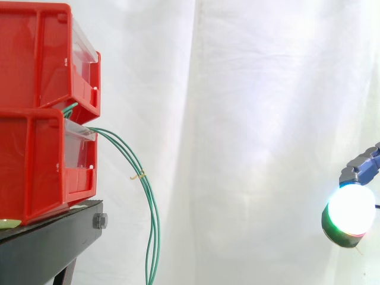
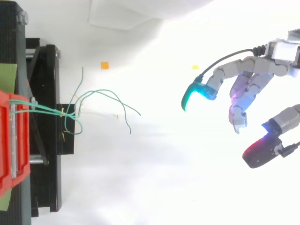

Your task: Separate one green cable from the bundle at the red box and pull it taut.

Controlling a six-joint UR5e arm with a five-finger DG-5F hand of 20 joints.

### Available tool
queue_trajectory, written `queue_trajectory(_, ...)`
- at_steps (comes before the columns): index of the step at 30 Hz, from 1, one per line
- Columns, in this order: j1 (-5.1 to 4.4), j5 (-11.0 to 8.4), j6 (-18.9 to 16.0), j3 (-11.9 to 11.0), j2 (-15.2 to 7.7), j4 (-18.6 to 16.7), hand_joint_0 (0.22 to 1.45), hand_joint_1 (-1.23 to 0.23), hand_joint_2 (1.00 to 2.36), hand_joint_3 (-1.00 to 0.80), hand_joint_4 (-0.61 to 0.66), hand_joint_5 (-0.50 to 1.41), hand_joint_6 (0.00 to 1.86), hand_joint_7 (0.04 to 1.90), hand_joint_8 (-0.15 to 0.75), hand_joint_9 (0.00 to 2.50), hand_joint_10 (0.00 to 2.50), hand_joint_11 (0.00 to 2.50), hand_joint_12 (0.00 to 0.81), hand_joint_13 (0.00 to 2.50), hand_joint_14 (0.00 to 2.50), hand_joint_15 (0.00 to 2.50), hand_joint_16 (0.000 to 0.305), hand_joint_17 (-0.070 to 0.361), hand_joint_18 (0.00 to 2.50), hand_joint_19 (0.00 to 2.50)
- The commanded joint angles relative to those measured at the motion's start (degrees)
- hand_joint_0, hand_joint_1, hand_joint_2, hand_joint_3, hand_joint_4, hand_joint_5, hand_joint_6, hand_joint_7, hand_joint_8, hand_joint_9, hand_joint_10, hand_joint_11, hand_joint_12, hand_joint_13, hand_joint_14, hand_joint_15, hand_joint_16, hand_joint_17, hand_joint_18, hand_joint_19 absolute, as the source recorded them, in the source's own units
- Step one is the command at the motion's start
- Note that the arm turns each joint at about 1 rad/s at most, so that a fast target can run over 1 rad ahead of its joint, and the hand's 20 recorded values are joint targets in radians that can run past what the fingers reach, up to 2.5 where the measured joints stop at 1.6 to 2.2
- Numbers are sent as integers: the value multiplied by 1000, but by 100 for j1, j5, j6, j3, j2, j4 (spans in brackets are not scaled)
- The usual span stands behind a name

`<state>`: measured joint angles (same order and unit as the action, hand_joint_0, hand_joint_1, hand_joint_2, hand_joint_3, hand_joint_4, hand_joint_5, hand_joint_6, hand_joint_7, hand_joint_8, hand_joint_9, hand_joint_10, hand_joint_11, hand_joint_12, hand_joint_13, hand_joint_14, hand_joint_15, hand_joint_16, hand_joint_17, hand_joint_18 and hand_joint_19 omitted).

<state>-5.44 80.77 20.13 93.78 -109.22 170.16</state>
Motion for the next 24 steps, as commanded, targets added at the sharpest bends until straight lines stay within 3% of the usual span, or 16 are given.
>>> queue_trajectory(1, -1, 0, 0, 0, -3, 0, 579, -728, 1000, -500, 179, -172, 502, 716, 239, 1071, 15, 762, 359, 1001, 19, 593, 39, 87, 620, 703)
queue_trajectory(24, -1, 0, 0, 0, -3, 0, 582, -723, 1000, -500, 175, -173, 502, 715, 243, 1029, 18, 748, 345, 982, 19, 596, 38, 86, 611, 696)
